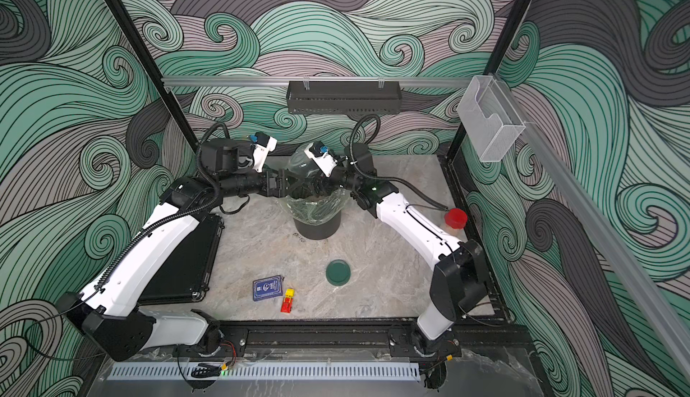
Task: Empty expired oatmeal from jars
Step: Pour the expired oatmeal into the trash bin.
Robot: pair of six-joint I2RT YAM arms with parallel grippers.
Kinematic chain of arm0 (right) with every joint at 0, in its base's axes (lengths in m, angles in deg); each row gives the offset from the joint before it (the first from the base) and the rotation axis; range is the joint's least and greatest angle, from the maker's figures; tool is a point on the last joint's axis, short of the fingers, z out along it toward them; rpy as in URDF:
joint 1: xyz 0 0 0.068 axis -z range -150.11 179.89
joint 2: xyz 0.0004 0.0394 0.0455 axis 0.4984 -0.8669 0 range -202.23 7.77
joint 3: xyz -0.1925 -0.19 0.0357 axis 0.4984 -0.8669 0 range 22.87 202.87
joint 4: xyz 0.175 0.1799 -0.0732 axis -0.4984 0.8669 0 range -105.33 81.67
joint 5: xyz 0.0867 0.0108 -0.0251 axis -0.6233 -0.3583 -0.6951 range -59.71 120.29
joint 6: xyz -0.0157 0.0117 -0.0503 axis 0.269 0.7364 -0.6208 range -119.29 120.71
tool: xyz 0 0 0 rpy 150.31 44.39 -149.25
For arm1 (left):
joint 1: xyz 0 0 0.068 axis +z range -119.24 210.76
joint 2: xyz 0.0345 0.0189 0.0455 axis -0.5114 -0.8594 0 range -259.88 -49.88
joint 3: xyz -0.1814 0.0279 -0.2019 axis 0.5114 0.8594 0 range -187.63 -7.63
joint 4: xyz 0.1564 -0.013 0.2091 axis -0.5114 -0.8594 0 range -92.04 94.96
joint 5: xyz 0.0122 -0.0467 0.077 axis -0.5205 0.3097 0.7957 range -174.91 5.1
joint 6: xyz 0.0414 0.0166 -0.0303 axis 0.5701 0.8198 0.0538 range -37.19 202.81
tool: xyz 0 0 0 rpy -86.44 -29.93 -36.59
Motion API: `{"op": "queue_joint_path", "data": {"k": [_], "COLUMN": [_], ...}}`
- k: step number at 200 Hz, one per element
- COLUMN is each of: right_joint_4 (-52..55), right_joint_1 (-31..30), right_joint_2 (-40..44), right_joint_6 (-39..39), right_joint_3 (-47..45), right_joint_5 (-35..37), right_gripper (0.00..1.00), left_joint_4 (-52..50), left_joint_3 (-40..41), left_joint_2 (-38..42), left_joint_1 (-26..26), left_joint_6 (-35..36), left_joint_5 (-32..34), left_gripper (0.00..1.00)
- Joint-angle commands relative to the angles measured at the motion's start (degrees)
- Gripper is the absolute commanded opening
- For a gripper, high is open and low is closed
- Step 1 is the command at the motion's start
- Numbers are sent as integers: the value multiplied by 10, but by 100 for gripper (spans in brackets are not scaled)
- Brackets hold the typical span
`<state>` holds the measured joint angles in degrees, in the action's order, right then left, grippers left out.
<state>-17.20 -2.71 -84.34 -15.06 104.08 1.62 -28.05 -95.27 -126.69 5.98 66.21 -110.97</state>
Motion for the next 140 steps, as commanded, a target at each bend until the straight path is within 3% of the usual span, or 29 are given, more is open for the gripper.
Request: {"op": "queue_joint_path", "data": {"k": [1, 68, 140], "right_joint_4": [-65, -93, -110], "right_joint_1": [3, 4, 3], "right_joint_2": [33, 40, 38], "right_joint_6": [14, 41, 59], "right_joint_3": [2, -8, -15], "right_joint_5": [-30, -54, -62], "right_gripper": [0, 0, 0], "left_joint_4": [56, 107, 161], "left_joint_3": [-20, -23, -26], "left_joint_2": [-15, -43, -92], "left_joint_1": [4, 14, 14], "left_joint_6": [-8, -43, -88], "left_joint_5": [-24, -8, -34], "left_gripper": [99, 99, 99]}}
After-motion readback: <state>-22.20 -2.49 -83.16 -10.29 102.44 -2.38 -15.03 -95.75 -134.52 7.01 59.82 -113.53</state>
